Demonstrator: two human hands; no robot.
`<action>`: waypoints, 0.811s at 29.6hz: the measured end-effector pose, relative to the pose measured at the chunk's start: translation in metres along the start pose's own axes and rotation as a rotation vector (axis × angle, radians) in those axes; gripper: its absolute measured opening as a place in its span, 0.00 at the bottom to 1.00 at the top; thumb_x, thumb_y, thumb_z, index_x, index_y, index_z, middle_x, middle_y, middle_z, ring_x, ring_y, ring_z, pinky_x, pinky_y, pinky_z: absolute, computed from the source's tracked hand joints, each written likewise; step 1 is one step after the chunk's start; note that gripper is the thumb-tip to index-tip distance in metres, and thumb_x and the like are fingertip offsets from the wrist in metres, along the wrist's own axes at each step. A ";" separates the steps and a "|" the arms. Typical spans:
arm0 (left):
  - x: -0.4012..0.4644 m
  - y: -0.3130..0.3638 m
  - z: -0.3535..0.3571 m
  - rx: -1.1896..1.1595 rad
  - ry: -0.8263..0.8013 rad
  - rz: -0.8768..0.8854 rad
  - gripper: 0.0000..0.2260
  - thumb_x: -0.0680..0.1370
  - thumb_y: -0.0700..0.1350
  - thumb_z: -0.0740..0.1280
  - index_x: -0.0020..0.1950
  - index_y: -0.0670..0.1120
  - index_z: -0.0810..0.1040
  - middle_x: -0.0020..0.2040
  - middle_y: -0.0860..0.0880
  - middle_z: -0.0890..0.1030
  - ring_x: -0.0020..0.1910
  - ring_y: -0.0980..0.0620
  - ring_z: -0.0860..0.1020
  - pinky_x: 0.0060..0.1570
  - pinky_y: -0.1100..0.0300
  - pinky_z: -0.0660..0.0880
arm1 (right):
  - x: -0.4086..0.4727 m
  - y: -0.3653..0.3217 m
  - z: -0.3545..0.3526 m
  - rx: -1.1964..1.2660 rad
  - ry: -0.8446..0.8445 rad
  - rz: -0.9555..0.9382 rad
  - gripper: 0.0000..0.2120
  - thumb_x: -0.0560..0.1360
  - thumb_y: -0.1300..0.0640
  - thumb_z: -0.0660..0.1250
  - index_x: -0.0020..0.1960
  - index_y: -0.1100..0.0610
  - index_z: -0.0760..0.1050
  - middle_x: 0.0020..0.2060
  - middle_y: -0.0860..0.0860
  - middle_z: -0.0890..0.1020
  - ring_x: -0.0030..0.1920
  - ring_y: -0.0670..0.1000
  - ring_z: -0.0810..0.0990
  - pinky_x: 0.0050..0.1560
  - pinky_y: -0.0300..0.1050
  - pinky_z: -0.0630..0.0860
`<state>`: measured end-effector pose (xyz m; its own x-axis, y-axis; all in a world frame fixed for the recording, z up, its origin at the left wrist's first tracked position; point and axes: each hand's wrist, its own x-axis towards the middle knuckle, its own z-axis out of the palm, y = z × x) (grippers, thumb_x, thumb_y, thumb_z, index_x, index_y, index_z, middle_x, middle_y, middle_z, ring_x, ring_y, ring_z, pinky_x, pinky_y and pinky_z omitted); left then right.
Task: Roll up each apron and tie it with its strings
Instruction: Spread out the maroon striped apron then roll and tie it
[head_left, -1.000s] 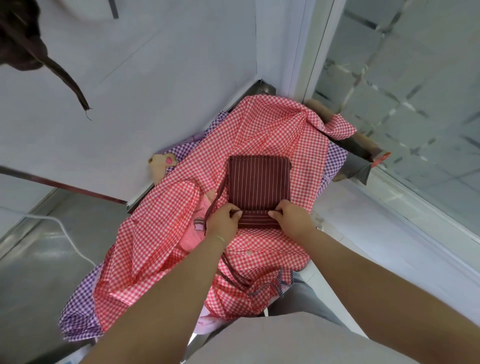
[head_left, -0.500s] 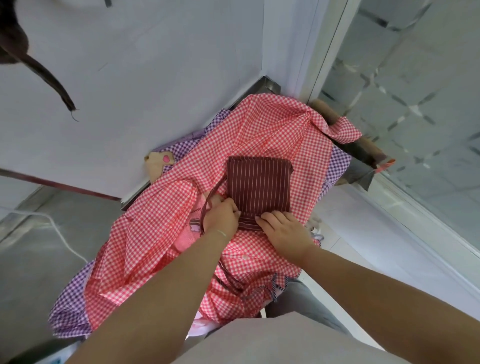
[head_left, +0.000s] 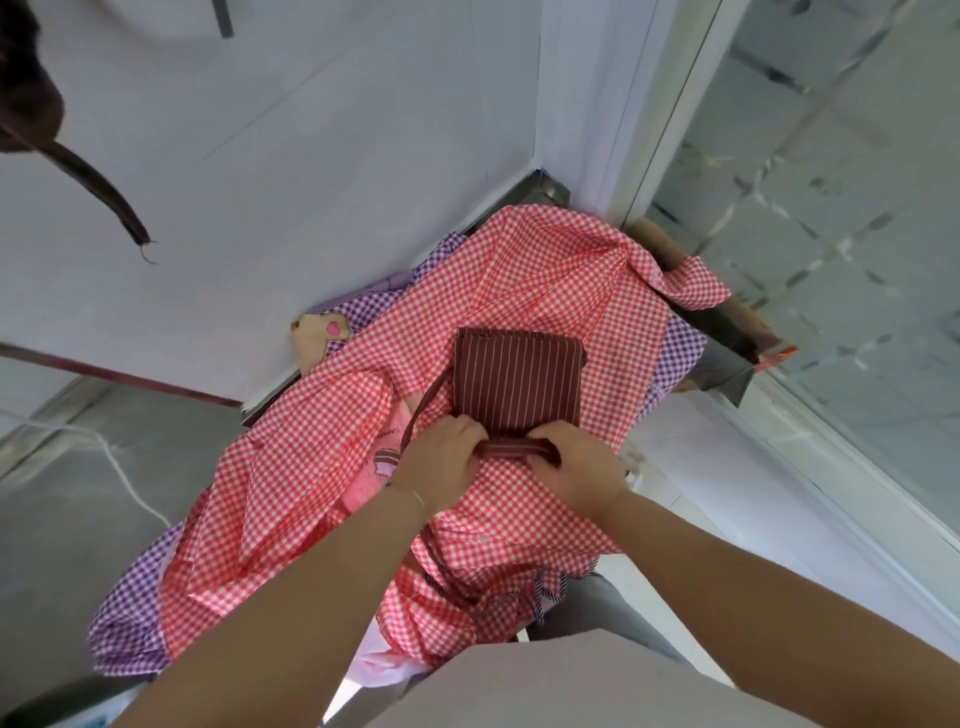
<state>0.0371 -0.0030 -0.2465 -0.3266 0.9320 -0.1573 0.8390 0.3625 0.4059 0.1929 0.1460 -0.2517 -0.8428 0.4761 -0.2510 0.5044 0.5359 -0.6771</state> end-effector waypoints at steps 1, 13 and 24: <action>0.006 -0.001 -0.006 -0.104 -0.006 -0.103 0.08 0.76 0.40 0.66 0.55 0.45 0.78 0.50 0.49 0.79 0.48 0.51 0.76 0.51 0.56 0.74 | 0.008 0.000 -0.008 0.099 -0.056 0.083 0.09 0.77 0.52 0.66 0.57 0.50 0.77 0.48 0.42 0.79 0.48 0.43 0.77 0.51 0.37 0.71; 0.047 -0.001 -0.019 -0.515 0.003 -0.793 0.06 0.75 0.47 0.71 0.49 0.45 0.80 0.57 0.48 0.79 0.59 0.46 0.76 0.57 0.58 0.70 | 0.018 0.008 -0.008 -0.357 0.087 -0.230 0.12 0.75 0.56 0.67 0.57 0.57 0.75 0.56 0.54 0.76 0.47 0.53 0.79 0.35 0.45 0.77; 0.022 0.021 -0.003 0.305 0.188 -0.065 0.11 0.71 0.40 0.68 0.52 0.47 0.80 0.51 0.49 0.78 0.50 0.48 0.77 0.47 0.51 0.79 | 0.027 0.007 -0.007 -0.681 -0.048 -0.332 0.15 0.70 0.54 0.72 0.53 0.61 0.79 0.50 0.57 0.80 0.46 0.55 0.80 0.42 0.48 0.80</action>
<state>0.0463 0.0252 -0.2389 -0.4342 0.9008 0.0056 0.8957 0.4311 0.1086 0.1750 0.1677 -0.2586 -0.9700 0.1921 -0.1490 0.2142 0.9653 -0.1497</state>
